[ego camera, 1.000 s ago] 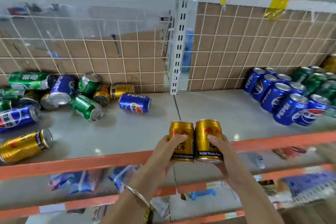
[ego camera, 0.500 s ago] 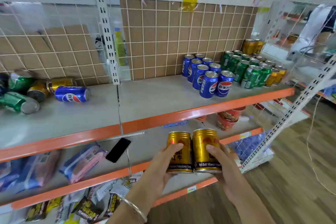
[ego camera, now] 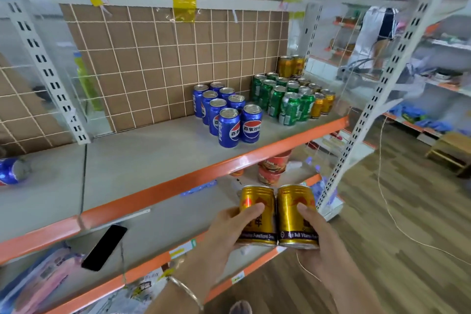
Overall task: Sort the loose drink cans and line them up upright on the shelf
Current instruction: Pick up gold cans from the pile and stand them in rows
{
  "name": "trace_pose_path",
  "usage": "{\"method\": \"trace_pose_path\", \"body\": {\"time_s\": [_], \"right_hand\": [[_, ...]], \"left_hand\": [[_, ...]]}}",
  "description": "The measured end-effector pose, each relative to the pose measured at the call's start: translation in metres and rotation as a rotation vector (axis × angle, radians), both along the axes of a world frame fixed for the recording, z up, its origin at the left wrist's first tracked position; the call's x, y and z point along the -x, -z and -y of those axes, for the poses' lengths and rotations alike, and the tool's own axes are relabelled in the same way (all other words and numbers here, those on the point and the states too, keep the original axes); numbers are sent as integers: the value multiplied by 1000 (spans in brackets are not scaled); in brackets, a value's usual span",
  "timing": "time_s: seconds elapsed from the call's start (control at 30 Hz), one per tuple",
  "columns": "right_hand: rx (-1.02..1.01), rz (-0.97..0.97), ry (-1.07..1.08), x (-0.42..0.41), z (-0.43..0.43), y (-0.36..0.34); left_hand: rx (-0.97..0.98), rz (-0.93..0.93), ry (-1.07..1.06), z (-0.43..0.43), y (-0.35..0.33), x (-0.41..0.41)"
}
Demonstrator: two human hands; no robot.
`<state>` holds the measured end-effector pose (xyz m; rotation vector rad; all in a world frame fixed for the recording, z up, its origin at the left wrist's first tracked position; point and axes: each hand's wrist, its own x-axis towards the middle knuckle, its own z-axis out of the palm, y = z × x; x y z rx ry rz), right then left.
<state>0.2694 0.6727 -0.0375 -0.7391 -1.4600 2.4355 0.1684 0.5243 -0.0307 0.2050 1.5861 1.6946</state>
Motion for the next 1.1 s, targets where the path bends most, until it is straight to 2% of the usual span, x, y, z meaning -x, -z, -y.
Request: {"method": "trace_pose_path", "body": {"time_s": [0.23,0.43,0.57,0.7,0.87,1.1], "right_hand": [[-101,19,40,51,-77,-14],[-147,-2,22,116,-141,-32],[-120,-21,63,144,-174,-40],[-213,-22,107,166,-210,-51],[-270,-54,141,199,-264,-67],[-406,-94,25,259,-354,-91]], "left_hand": [[-14,-42,51,-84,1,61],[-24,-51,6,-149,-20,119],[4,-117,34,-183,-31,151],[-17,-162,20,-218,-41,170],[-5,-336,-60,-273,-63,194],[9,-435,-116,-359,-82,245]]}}
